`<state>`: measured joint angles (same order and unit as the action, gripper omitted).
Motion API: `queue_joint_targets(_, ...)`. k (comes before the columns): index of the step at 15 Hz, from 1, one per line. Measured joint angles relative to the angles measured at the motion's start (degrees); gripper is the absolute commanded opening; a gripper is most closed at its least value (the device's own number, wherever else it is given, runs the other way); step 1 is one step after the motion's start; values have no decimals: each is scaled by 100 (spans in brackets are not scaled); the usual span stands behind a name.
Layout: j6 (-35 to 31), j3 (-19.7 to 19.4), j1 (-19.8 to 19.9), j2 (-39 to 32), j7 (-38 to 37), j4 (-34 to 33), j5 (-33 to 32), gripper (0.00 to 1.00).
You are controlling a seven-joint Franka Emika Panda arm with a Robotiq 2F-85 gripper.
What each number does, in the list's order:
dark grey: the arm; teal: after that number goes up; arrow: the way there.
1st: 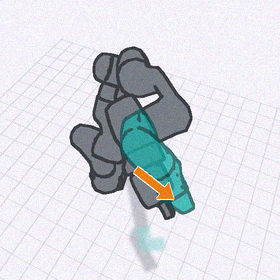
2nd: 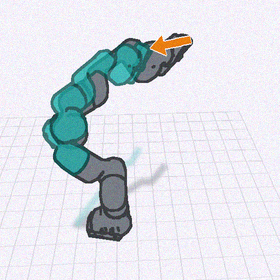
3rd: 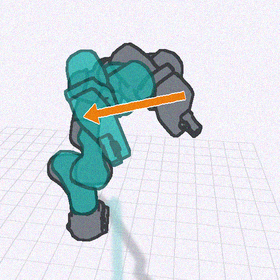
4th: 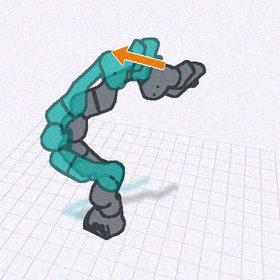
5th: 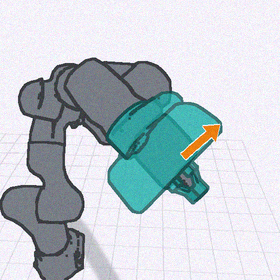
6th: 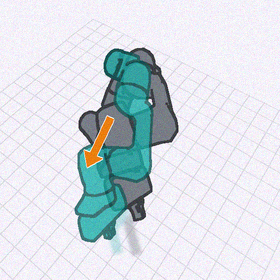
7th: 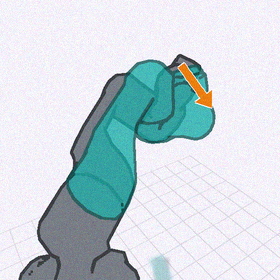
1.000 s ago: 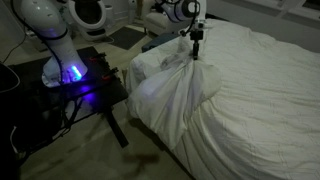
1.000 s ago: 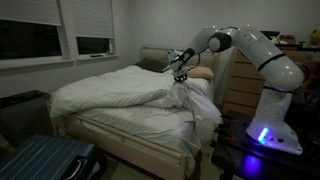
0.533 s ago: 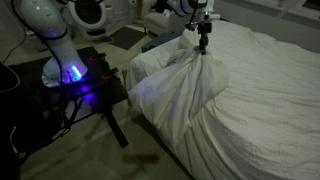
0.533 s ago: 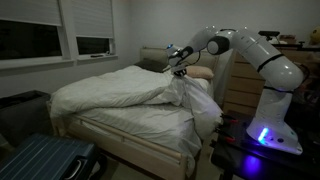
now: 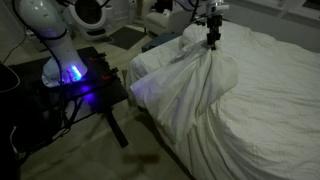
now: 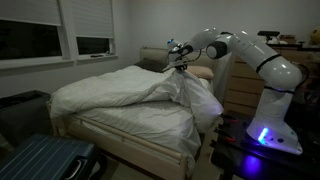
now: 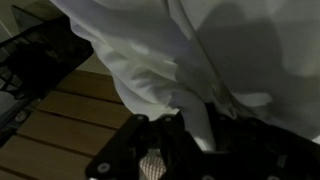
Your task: Uncover the beddings on the bottom right corner of the bed
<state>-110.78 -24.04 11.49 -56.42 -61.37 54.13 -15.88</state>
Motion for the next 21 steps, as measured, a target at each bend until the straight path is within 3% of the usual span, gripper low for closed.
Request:
queue_joint_targets(2,141,0,76,-136,-238,-351,0,3)
queue_joint_targets(3,203,0,111,-209,-352,-524,0,12)
queue_joint_targets(4,251,0,144,-283,-458,-688,0,12)
queue_joint_targets(5,292,0,170,-357,-539,-833,-1,3)
queue_joint_targets(6,316,0,185,-413,-558,-932,-1,3)
queue_joint_targets(7,357,26,199,-446,-547,-928,5,26)
queue_joint_targets(8,361,52,203,-478,-547,-868,5,40)
queue_joint_targets(16,522,155,191,-405,-432,-814,94,98)
queue_joint_targets(21,968,375,170,-147,59,-535,194,100)
